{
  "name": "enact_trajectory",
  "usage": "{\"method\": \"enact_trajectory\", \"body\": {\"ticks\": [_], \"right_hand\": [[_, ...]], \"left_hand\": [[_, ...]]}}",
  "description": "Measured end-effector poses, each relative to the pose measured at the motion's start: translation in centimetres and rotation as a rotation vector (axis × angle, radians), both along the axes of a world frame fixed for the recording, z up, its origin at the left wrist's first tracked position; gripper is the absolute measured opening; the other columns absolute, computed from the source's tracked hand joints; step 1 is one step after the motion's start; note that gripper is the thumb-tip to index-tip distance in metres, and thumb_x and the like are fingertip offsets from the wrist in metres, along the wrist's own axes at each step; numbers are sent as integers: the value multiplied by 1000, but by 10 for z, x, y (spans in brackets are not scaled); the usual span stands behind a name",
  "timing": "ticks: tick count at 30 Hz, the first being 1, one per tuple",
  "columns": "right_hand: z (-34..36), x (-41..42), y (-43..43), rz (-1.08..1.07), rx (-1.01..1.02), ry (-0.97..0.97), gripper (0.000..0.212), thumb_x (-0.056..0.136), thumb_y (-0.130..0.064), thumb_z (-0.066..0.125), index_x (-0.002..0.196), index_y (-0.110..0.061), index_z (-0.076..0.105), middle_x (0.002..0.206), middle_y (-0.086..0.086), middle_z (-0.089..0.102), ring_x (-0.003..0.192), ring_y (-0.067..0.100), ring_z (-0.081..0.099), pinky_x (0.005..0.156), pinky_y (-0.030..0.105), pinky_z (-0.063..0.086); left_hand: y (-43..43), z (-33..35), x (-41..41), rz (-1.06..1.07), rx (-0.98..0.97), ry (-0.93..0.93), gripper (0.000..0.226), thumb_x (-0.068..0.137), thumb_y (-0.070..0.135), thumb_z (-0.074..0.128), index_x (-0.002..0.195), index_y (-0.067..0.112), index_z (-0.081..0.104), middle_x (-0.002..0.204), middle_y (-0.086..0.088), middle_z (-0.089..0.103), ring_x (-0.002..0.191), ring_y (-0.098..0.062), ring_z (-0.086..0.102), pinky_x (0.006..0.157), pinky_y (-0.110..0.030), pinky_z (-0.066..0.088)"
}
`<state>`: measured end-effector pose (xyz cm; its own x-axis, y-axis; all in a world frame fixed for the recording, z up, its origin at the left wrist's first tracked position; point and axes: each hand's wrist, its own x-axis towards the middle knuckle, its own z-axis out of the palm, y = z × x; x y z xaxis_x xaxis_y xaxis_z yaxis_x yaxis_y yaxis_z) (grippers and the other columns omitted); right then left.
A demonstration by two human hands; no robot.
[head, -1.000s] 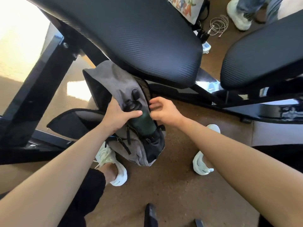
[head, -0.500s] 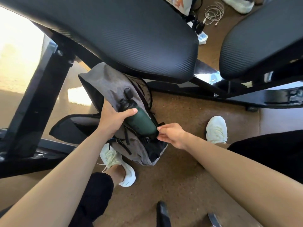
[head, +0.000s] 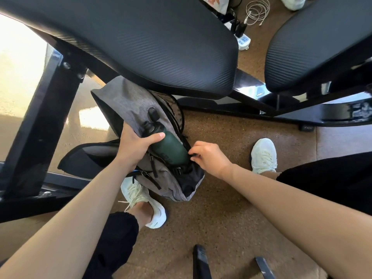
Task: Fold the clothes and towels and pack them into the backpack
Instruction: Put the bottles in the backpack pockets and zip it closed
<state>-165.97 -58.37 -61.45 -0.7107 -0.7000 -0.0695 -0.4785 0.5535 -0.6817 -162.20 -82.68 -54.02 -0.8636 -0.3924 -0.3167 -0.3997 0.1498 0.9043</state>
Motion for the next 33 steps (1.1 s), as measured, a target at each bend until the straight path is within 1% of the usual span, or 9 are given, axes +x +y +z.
{"method": "enact_trajectory", "body": {"ticks": [4,13,15,18,21,23,25,27,33], "right_hand": [[2,-9,0,233,32,203,9,91,-2,65,87,-9,69,86,6,62,77,26,62,69,43,54],[16,-16,-13,167,-49,200,10,93,4,57,93,-6,62,91,8,60,82,25,57,72,38,50],[14,-11,-12,27,-64,63,9,95,-1,60,93,-10,60,93,3,61,85,21,59,76,40,52],[10,5,-15,-393,-65,-298,7,97,-18,66,97,-17,59,91,-2,63,84,17,63,76,37,57],[6,15,-22,-768,-142,-795,25,95,-26,71,113,-13,59,102,8,66,86,21,70,67,30,63],[1,16,-24,-882,-186,-1034,41,95,-26,70,130,-11,55,114,13,64,92,23,71,74,33,64],[-5,17,-23,-888,-184,-1128,49,98,-23,65,143,-8,50,122,15,62,103,26,68,84,37,63],[-8,17,-22,-866,-201,-1150,44,102,-16,57,144,-5,51,118,15,63,105,27,66,86,36,62],[-12,17,-23,-925,-299,-1194,40,97,6,53,136,-4,56,120,19,63,104,32,67,70,31,61]], "left_hand": [[1,-2,2,-4,-22,-10,91,68,22,95,144,21,44,136,6,63,123,-10,61,102,-32,54],[5,0,-4,-114,-130,-17,100,59,48,95,143,24,45,137,8,62,129,-11,59,109,-47,49],[4,0,-5,-95,-119,-17,101,58,49,95,143,24,46,137,8,62,129,-12,59,109,-47,50],[7,0,-5,-61,-80,-9,98,60,43,95,143,23,47,137,9,63,128,-10,59,108,-45,50],[10,1,-5,-46,-51,-10,93,65,30,95,144,21,46,137,9,63,127,-8,59,108,-41,51],[11,1,-6,-37,-37,-3,89,70,21,94,144,20,46,137,9,63,126,-7,60,107,-37,51],[13,3,-6,-26,-31,2,87,71,16,93,144,20,46,136,9,63,124,-6,60,105,-33,52],[14,3,-5,-16,-24,7,86,72,16,92,144,20,46,135,10,63,122,-4,61,102,-30,52],[11,3,-2,5,7,0,86,73,15,91,144,21,44,135,10,62,123,-6,60,105,-36,51]]}}
